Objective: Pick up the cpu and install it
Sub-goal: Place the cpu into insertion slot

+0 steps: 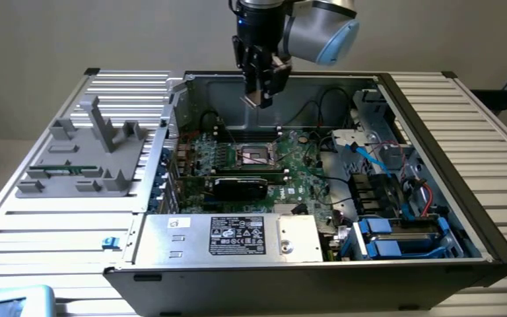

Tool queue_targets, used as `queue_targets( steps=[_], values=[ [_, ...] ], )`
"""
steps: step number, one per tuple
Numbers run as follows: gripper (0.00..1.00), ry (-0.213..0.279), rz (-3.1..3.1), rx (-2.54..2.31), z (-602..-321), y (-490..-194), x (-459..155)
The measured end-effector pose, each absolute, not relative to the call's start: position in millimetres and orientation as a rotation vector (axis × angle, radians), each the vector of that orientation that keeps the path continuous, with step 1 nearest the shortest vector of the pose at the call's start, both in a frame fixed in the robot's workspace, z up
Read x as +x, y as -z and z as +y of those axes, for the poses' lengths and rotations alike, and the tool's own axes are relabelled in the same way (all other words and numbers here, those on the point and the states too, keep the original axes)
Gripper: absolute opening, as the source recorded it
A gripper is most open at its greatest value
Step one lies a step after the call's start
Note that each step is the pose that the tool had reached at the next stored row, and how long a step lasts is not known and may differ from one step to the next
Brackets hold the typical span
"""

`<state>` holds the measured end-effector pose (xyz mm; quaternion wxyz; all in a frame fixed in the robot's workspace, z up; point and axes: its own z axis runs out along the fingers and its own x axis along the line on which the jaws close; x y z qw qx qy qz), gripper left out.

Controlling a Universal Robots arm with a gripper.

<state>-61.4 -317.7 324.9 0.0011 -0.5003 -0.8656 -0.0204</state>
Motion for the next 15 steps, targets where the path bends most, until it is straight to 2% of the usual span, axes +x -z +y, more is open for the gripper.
queue_targets(
  steps=[15],
  values=[
    [0.55, 0.064, -2.520, -1.879, -317.8, -323.6, -61.4]
  ],
)
